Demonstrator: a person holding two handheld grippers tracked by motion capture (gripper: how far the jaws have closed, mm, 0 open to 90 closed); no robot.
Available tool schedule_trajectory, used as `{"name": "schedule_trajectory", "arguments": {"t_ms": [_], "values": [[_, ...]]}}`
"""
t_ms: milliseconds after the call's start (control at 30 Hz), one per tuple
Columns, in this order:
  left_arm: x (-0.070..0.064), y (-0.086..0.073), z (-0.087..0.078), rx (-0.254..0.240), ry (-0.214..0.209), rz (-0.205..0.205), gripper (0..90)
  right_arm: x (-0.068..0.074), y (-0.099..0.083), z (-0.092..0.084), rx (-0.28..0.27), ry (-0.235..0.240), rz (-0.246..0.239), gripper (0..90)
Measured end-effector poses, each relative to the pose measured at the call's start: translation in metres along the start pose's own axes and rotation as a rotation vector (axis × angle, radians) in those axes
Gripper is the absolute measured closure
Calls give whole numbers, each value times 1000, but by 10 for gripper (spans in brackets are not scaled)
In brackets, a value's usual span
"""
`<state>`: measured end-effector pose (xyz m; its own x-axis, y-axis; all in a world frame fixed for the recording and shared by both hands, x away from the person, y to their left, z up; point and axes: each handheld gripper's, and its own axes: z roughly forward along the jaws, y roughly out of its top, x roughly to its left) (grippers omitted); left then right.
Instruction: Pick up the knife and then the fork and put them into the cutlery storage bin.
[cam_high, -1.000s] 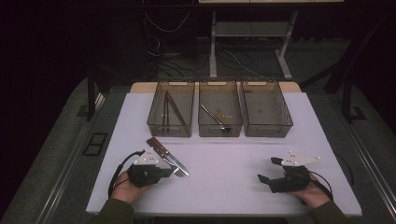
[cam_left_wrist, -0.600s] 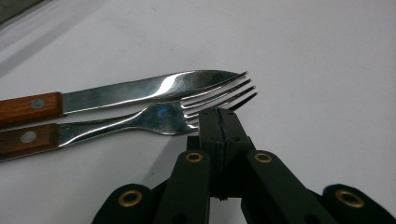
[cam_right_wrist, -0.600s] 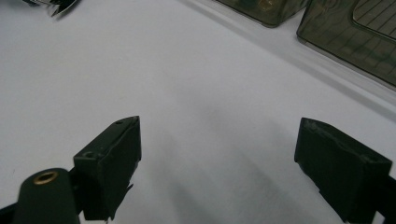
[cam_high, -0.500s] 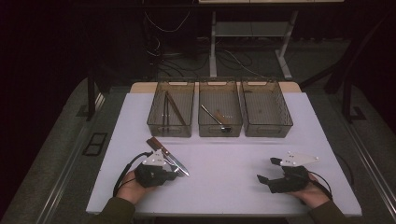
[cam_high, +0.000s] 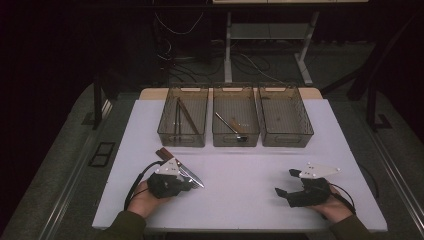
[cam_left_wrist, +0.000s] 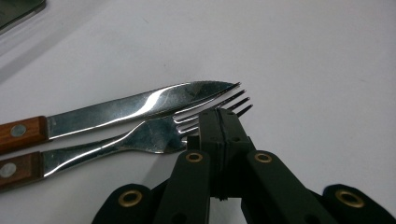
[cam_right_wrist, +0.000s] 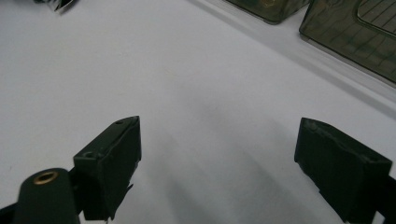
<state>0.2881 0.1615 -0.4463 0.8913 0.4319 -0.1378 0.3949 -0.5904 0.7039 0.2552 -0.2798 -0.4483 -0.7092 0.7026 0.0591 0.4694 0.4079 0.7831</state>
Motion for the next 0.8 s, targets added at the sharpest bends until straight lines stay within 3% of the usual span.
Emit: {"name": "schedule_trajectory", "arguments": {"t_ms": [333,800], "values": [[3,8,9,-4,-5,14,891,0,0,1,3,-2,0,149],[10,20,18,3,29,34,891,0,0,1,5,-6,-1,149]]}}
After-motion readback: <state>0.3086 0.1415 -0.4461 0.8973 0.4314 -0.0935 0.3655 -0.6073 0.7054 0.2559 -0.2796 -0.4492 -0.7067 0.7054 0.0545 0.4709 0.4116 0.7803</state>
